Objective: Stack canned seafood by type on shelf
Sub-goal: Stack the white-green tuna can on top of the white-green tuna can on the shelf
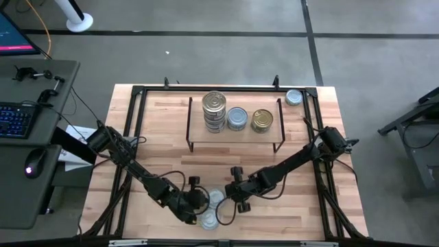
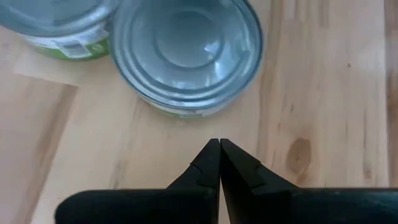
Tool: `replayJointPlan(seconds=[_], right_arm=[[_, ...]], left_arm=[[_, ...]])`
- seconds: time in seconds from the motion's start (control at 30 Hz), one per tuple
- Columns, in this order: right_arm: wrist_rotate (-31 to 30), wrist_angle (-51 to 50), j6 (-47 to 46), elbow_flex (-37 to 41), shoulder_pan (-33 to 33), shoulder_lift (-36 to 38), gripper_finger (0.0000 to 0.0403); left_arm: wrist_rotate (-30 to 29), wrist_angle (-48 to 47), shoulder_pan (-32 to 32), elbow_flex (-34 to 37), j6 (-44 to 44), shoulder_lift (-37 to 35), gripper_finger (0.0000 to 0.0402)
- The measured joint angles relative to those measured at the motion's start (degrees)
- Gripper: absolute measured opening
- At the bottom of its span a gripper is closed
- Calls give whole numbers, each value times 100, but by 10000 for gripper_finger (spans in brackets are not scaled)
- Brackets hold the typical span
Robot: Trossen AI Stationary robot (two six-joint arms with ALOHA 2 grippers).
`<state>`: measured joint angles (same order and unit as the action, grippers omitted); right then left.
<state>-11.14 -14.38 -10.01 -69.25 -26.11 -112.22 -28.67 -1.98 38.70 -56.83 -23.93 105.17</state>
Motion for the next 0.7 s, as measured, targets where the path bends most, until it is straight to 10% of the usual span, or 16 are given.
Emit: replayJointPlan(seconds=[0.7], right_arm=[[266,353,103,-342,-109,-201,0]], left_arm=[[104,6,4,-20,92,267,0]])
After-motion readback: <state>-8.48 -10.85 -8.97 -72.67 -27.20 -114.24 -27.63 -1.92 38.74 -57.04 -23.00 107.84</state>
